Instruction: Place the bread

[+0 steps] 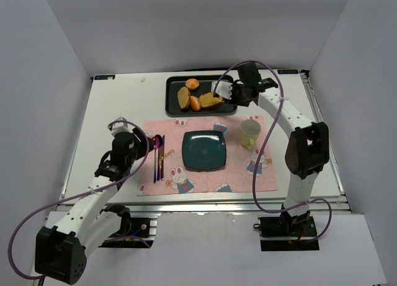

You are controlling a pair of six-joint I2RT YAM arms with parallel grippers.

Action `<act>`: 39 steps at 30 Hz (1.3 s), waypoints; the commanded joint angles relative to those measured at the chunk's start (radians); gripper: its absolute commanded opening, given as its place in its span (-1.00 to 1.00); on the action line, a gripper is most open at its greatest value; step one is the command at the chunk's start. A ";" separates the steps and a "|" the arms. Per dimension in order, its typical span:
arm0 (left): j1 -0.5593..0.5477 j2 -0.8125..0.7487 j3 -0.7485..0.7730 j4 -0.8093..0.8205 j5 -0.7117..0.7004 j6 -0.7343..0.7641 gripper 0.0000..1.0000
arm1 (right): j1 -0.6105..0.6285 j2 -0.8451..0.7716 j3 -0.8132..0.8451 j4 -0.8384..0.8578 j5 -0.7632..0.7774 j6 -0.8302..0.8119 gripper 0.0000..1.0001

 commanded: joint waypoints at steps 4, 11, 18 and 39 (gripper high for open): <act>0.005 -0.012 0.008 0.016 -0.007 -0.003 0.38 | 0.027 0.017 -0.012 0.040 0.064 -0.108 -0.12; 0.007 -0.018 0.004 0.016 -0.007 -0.008 0.38 | 0.033 0.051 -0.012 0.058 0.084 -0.139 -0.11; 0.007 -0.017 0.008 0.013 -0.009 -0.005 0.38 | 0.043 0.085 -0.017 0.069 0.101 -0.161 -0.11; 0.007 -0.040 0.021 0.002 -0.016 -0.008 0.38 | 0.052 -0.302 -0.266 0.051 -0.040 -0.082 -0.91</act>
